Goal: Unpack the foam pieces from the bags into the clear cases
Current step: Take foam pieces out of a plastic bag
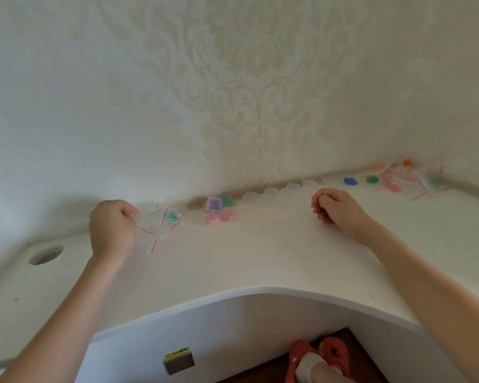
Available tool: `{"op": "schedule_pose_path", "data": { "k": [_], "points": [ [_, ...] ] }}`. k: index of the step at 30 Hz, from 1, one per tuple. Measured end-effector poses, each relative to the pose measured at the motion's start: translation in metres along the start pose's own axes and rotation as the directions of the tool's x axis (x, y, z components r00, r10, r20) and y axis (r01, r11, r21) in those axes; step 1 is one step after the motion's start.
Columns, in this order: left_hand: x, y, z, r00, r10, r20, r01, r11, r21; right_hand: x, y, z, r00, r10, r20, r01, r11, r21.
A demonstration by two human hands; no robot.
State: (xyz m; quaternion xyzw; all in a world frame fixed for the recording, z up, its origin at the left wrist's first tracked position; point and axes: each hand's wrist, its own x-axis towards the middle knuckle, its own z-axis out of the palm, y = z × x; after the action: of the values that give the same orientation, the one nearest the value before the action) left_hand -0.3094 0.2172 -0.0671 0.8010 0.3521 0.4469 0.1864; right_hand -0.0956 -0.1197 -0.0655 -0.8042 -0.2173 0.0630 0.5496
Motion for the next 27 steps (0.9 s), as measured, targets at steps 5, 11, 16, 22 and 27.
{"op": "schedule_pose_path", "data": {
  "k": [5, 11, 16, 22, 27],
  "points": [
    [-0.005, 0.006, 0.002, 0.997, -0.009, 0.073, -0.007, 0.976, 0.217, 0.001, 0.0, 0.002, 1.0, 0.003, 0.004, -0.003, 0.999, -0.032],
    [0.003, 0.037, 0.018, 0.857, 0.413, 0.308, -0.443, 0.896, 0.033, 0.003, 0.003, 0.003, 1.0, -0.009, 0.029, 0.011, 0.999, -0.051],
    [0.01, 0.042, 0.046, 0.827, 0.318, 0.463, -0.434, 0.885, 0.167, 0.004, 0.004, 0.002, 0.999, -0.007, 0.045, 0.009, 0.999, -0.038],
    [0.015, 0.03, 0.044, 0.814, 0.126, 0.567, -0.393, 0.838, 0.378, 0.005, 0.005, 0.003, 0.998, -0.026, 0.064, 0.03, 0.998, -0.052],
    [0.012, 0.024, 0.043, 0.837, 0.186, 0.514, -0.359, 0.896, 0.261, 0.005, 0.004, 0.003, 0.998, -0.031, 0.06, 0.034, 0.998, -0.048]
  ]
}}
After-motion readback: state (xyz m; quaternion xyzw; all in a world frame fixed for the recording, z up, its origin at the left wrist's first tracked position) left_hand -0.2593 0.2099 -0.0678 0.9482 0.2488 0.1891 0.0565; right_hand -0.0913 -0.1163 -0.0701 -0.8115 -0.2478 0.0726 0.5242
